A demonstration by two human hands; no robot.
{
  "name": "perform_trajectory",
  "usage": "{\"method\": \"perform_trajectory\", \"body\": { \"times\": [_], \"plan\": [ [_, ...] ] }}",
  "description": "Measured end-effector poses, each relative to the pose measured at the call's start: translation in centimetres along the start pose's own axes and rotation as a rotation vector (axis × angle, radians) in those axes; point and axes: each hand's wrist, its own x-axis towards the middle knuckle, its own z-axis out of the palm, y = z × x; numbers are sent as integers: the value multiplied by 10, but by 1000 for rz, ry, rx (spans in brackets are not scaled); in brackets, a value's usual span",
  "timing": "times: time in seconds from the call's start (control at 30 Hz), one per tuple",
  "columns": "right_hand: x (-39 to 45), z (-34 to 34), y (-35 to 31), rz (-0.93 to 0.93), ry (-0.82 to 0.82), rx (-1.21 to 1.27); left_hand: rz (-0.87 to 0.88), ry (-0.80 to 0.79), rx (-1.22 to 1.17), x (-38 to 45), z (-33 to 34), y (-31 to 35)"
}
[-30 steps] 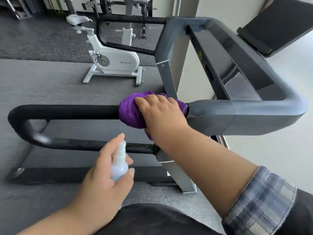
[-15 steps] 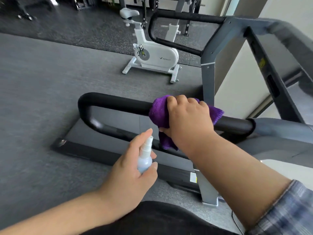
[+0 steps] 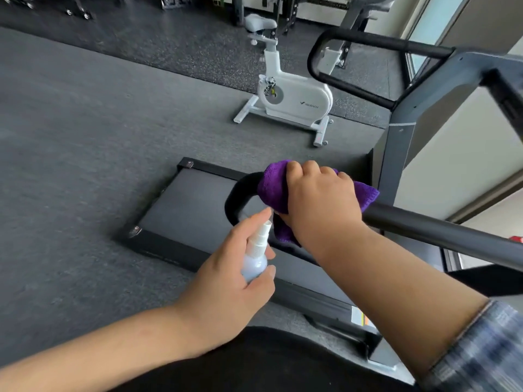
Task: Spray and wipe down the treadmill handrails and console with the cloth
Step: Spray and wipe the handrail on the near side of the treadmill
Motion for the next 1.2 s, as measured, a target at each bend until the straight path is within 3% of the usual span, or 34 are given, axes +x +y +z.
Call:
{"method": "perform_trajectory", "body": {
  "times": [0.2,0.37,0.53,0.63,0.8,0.9,1.07,1.2],
  "plan": [
    [29,-31,-49,-102,-199,-15,32,22,-22,-2,-45,-28],
    [57,-29,-93,-234,-329,-238,56,-3,-53,-5,-61,-40],
    [61,-5,-126,-508,-342,-477,84,0,-48,-4,-64,-44],
    [60,2,-131,-550,-344,-470,90,-1,-39,-4,-68,-44],
    [48,-1,-112,-488,-186,-235,113,-11,-30,-3,-67,-46],
    [38,-8,-87,-358,-62,-66,124,-57,-11,-1,-60,-46],
    [19,-12,-36,-75,-51,117,137,-108,-12,4,-39,-36],
    [-9,-4,2,42,-41,164,148,-157,-29,6,-17,-25]
  ]
}}
